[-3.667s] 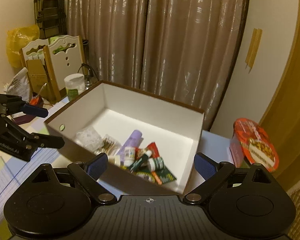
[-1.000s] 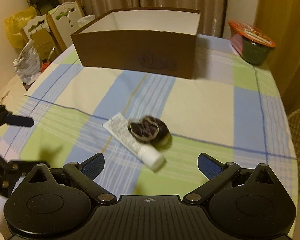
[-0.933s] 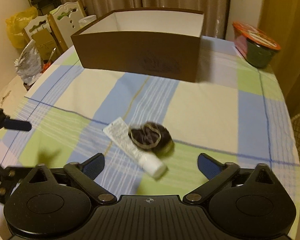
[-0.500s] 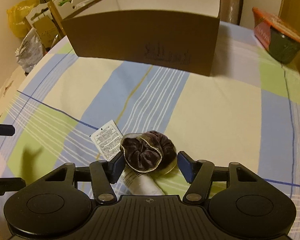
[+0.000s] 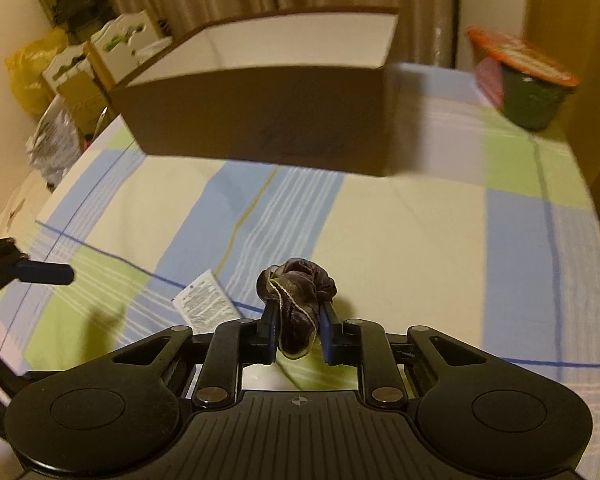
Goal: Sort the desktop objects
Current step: 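Grasp the white lotion tube upright with the left tool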
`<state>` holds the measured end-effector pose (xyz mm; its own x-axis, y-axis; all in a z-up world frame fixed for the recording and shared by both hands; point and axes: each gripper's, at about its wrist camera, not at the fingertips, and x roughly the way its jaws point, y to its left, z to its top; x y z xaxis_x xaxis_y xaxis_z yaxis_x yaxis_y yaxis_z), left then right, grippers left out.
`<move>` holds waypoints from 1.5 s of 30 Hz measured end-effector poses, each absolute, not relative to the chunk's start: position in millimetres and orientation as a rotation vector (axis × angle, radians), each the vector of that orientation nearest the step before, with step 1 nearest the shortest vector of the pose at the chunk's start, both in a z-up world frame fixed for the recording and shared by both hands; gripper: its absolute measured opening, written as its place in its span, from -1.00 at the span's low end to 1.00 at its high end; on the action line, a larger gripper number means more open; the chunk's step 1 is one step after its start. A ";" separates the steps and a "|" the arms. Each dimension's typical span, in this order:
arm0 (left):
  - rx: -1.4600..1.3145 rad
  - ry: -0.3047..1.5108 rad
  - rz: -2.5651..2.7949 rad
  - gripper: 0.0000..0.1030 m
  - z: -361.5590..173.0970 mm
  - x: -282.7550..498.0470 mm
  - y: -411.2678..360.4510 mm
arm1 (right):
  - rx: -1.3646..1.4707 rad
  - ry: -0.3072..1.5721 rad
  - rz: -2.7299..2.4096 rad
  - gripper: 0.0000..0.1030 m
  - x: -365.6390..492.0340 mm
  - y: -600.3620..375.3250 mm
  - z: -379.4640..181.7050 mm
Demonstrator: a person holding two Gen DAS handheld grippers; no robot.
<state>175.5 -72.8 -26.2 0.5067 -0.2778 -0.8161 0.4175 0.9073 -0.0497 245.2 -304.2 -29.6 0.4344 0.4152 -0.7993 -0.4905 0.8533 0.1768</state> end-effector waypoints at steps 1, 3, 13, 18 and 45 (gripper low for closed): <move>0.179 0.942 -0.444 0.96 -27.1 177.9 -77.6 | -0.084 0.966 0.553 -0.63 243.0 -310.0 -26.4; 0.237 0.920 -0.505 0.91 -30.2 182.8 -88.8 | -0.084 0.964 0.529 -0.63 238.8 -321.1 -21.2; 0.706 0.749 -0.915 0.37 -52.4 198.6 -145.6 | -0.058 0.982 0.426 -0.63 217.3 -360.7 -11.6; 0.859 0.696 -1.110 0.29 -66.5 203.1 -168.0 | -0.031 0.997 0.388 -0.63 210.4 -372.3 -14.3; 0.695 0.932 -1.030 -0.08 -63.1 203.8 -145.6 | -0.017 1.000 0.415 -0.62 201.8 -356.6 -16.3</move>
<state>203.8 -145.6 -63.1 0.2139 -0.3996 -0.8914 0.9269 0.3712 0.0560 201.8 -356.6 -16.3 0.4691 0.3311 -0.8187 -0.3466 0.9217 0.1741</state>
